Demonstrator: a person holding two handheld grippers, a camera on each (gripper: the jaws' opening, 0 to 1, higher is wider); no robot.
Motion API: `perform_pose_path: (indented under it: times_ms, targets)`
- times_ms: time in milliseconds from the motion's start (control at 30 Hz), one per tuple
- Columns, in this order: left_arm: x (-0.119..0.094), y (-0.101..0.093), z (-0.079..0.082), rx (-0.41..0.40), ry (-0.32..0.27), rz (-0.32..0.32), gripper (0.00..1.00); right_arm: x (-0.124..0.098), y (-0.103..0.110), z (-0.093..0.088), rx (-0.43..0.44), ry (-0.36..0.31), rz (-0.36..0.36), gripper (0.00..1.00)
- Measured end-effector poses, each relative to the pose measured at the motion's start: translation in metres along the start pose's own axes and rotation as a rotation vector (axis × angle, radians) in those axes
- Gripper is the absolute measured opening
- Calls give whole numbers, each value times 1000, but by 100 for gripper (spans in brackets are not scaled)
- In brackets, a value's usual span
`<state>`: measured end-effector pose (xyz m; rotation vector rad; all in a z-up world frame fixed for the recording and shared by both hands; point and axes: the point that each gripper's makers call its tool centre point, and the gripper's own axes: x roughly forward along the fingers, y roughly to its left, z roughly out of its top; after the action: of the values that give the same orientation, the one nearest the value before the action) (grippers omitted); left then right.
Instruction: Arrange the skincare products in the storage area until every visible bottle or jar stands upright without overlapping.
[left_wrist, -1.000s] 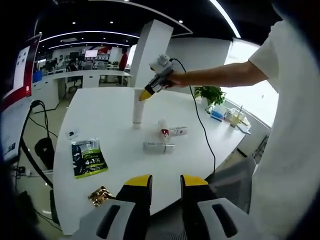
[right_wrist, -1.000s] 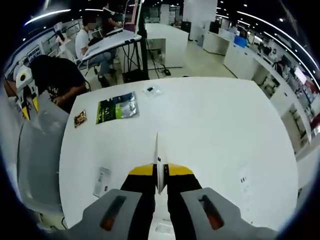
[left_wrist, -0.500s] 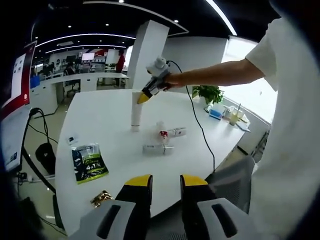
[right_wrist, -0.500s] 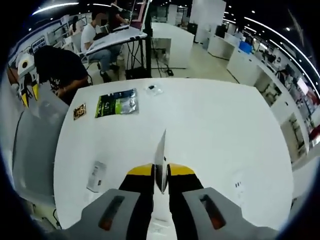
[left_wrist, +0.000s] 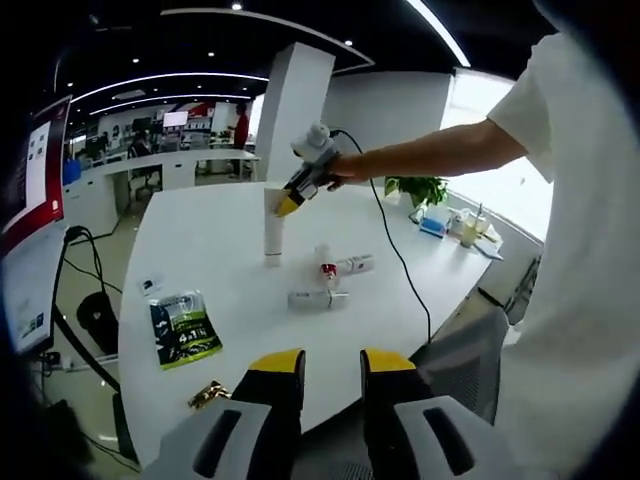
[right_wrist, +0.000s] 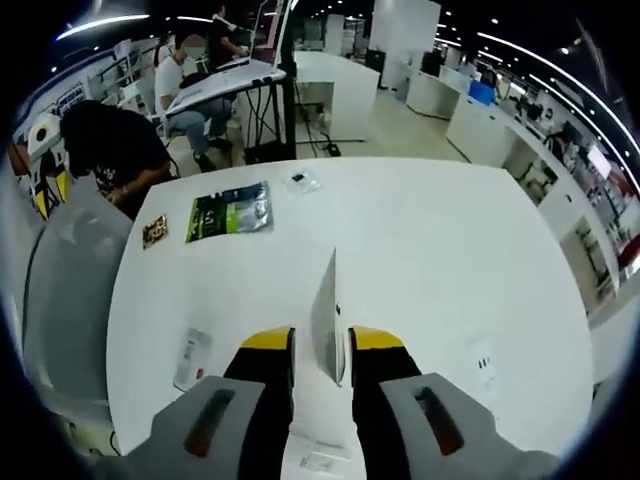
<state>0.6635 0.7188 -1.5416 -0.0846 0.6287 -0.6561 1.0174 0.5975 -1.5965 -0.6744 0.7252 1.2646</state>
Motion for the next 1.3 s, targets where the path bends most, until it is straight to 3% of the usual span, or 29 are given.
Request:
perform_pose_path:
  times_ms: [167,400,467,533,767,967,1100,1233,1300]
  targets:
    - [0,-4,1,-5,-6,-7,23,-4,-2,-2,105,-34,-29,27]
    - [4,-11,2,7,-3,-22,23,-21,-4,-4,184,-105,-70,37]
    - [6,-14,3,12,-1,-29,23,-27,-5,-5,251,-144,-89,43]
    - [7,-18,6,20,-4,-46,23,-36,-1,-5,320,-195,-93,43]
    - [13,-22,14,40,-10,-80,23,-66,8,-14,448,-314,-125,47]
    - [21,-27,26,54,-33,-120,23,-96,19,-6,622,-529,-111,49]
    - [26,-34,28,81,-25,-154,23,-107,24,-10,749,-612,-102,47]
    - [28,-37,31,116,-32,-172,22,-104,32,-36,704,-531,-180,55]
    - [30,-38,31,119,-31,-178,22,-103,36,-40,719,-539,-171,59]
